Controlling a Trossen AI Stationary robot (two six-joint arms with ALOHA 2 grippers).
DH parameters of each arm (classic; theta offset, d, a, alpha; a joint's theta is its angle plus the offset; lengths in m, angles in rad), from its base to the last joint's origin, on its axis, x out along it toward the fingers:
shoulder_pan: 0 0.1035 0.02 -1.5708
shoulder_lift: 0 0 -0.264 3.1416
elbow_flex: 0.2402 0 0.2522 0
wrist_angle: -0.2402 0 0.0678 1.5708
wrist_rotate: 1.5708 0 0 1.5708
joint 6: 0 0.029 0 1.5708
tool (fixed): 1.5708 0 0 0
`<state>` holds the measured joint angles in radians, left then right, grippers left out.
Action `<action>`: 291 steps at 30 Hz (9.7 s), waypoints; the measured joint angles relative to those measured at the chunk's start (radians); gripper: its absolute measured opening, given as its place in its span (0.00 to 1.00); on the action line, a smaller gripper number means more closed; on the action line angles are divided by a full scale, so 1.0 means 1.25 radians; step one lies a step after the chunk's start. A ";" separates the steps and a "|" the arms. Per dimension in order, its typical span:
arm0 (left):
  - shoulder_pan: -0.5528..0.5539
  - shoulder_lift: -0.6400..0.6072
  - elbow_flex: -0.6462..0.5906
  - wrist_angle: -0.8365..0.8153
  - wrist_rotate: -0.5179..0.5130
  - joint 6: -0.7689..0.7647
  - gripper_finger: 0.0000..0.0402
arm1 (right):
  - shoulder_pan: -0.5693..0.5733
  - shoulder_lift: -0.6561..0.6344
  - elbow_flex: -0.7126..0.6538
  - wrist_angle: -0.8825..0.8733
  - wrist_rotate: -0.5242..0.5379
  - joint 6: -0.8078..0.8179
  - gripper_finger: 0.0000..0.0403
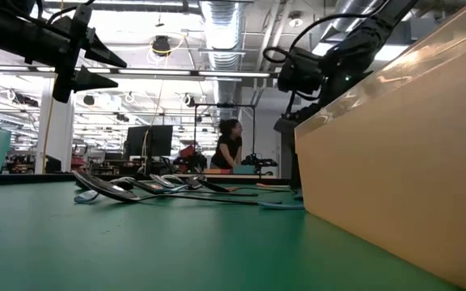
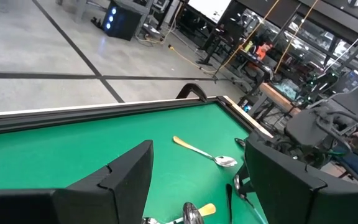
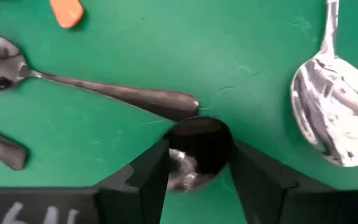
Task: Sort silverware by color (type)
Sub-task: Put the blue spoon into the pink bin, then put the orange spoon into the green bin
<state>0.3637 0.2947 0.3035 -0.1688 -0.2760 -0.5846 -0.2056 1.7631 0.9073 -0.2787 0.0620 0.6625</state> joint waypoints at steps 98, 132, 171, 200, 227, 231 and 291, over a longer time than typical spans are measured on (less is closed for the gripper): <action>0.000 0.000 0.000 -0.027 -0.077 0.010 0.59 | 0.657 -0.064 0.459 -1.037 -0.048 0.864 0.02; 0.000 0.000 0.000 0.002 -0.077 0.011 0.59 | 0.877 -0.145 0.132 -0.799 -0.139 1.226 0.02; 0.000 0.000 0.000 0.002 -0.055 0.018 0.59 | 0.885 -0.280 -0.010 -0.685 -0.037 1.178 0.19; 0.000 0.127 0.000 -0.088 0.160 0.172 0.59 | 0.577 -0.478 -0.010 -0.543 0.388 0.567 0.20; -0.039 0.417 0.000 0.024 -0.014 0.185 0.59 | 0.418 -0.477 -0.010 -0.512 0.391 0.445 0.20; -0.065 0.474 0.000 0.052 -0.065 0.171 0.59 | 0.419 -0.477 -0.010 -0.512 0.391 0.445 0.20; -0.094 0.985 0.191 0.152 -0.073 0.183 0.02 | 0.414 -0.477 -0.010 -0.473 0.454 0.447 0.20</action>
<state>0.2466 1.5261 0.5424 0.0216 -0.3676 -0.3557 0.3113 1.1667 0.8954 -0.8701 0.6296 1.2213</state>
